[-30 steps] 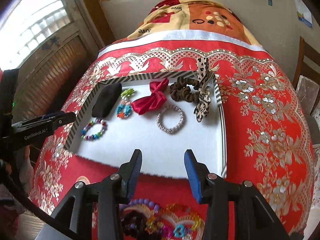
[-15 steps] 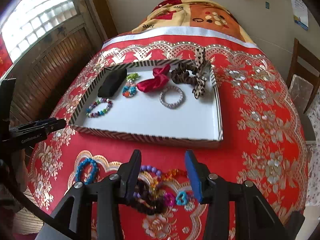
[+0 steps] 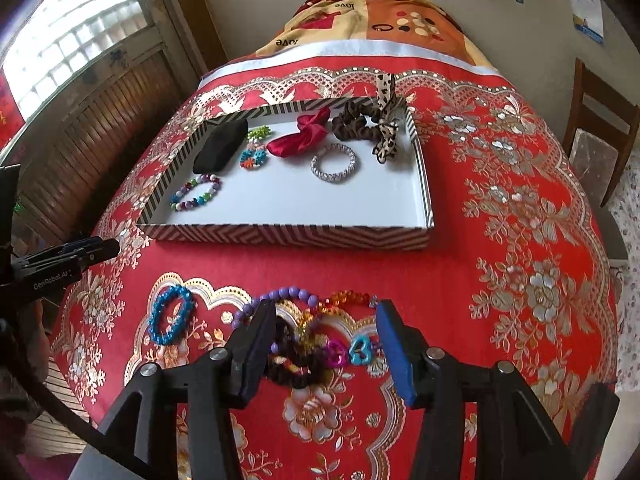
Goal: Organize jewelry
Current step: 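Grasp the blue bead bracelet with the left tool while the right tool grasps the black scrunchie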
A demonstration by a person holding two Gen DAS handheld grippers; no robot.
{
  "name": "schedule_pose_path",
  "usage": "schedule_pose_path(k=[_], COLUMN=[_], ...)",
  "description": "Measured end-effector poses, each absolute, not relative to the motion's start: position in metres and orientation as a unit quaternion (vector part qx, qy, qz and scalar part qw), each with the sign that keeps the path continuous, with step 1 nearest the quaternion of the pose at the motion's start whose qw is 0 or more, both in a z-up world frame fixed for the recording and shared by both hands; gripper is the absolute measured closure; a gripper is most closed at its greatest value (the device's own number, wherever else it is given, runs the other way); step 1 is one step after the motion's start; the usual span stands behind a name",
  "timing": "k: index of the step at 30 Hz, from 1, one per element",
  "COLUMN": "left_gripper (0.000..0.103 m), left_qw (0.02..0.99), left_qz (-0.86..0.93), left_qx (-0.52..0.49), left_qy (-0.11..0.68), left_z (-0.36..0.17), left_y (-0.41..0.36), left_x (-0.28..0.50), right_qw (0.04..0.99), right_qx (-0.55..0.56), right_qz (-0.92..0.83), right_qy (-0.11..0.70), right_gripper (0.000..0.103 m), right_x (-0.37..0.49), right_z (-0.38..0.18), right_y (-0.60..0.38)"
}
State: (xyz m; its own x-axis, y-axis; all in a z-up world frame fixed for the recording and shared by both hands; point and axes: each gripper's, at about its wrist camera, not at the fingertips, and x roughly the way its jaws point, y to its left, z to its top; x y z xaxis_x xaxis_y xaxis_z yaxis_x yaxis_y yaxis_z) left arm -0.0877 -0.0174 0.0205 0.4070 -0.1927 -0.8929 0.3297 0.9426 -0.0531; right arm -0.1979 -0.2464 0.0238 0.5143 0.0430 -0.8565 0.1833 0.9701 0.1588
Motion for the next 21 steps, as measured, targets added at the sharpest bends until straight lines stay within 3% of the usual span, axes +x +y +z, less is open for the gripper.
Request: schedule_pose_path(k=[15,21], left_gripper=[0.061,0.061], left_qw=[0.777,0.757], left_qz=[-0.210,-0.215], left_qx=[0.017,0.024], left_qy=[0.593,0.617], left_z=[-0.015,-0.035], left_y=[-0.009,-0.021], left_x=[-0.098,-0.104], right_qw=[0.845,0.842], right_qx=[0.111,0.115], right_qz=[-0.012,0.010], right_qy=[0.524,0.527], right_gripper=[0.053,0.058], right_x=[-0.218,-0.219], right_z=[-0.003,-0.012], right_y=[-0.241,-0.236])
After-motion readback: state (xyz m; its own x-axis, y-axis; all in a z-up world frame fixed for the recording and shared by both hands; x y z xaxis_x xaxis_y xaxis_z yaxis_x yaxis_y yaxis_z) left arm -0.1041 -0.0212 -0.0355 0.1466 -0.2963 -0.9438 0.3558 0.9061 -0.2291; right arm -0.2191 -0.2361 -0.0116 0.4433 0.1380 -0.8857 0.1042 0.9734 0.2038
